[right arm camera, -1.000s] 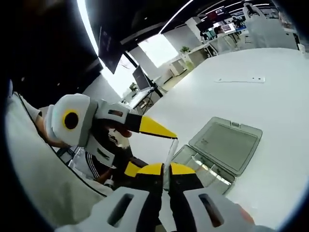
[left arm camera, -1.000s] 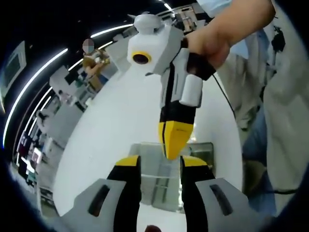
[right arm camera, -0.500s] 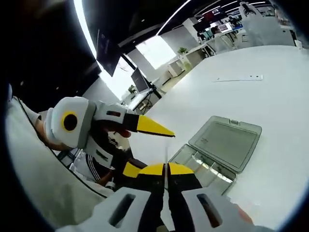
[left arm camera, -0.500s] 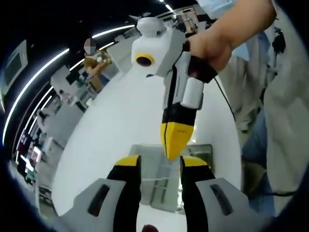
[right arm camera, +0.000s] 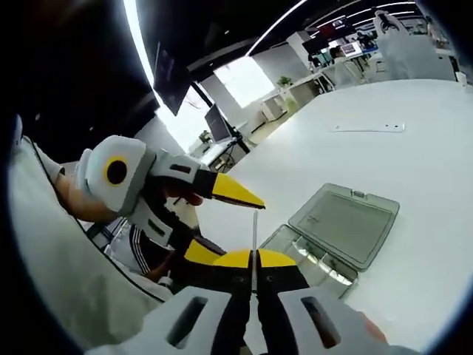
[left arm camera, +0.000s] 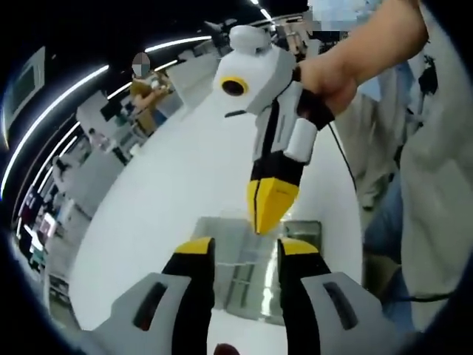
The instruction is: Insert the divider into the dual guide fixture by aligning both edges with the guide slots and pushing it downward to the bottom, including one-sided entry, uneven engagement, binding, and posture correction.
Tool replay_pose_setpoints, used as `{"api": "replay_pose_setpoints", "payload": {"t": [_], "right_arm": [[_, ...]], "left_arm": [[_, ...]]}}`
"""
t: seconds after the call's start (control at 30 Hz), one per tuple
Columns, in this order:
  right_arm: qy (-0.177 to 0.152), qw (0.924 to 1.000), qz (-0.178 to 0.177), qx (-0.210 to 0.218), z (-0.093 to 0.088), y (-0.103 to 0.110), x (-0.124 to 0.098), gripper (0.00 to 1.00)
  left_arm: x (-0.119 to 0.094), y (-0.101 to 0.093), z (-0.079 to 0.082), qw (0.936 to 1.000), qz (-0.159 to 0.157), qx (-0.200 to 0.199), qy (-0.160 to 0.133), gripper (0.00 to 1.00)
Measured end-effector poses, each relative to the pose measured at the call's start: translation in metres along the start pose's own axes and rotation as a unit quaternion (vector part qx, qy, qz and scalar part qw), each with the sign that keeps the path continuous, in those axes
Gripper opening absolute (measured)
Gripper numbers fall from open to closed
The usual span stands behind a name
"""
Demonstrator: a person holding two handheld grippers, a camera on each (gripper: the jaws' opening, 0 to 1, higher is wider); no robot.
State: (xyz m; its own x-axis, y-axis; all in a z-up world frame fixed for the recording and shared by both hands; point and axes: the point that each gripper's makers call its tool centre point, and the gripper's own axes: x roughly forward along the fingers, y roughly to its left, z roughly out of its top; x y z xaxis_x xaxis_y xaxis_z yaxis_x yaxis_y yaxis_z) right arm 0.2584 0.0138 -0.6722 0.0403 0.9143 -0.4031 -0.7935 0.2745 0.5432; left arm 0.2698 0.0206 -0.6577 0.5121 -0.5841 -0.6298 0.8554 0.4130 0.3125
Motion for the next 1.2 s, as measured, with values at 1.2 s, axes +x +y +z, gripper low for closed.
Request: {"api": "replay_pose_setpoints", "payload": {"t": [1.2], "right_arm": [[0.026, 0.99, 0.04, -0.133, -0.002, 0.015, 0.002, 0.0]], "left_arm": [[-0.007, 0.001, -0.006, 0.9852, -0.156, -0.067, 0.024, 0.12]]}}
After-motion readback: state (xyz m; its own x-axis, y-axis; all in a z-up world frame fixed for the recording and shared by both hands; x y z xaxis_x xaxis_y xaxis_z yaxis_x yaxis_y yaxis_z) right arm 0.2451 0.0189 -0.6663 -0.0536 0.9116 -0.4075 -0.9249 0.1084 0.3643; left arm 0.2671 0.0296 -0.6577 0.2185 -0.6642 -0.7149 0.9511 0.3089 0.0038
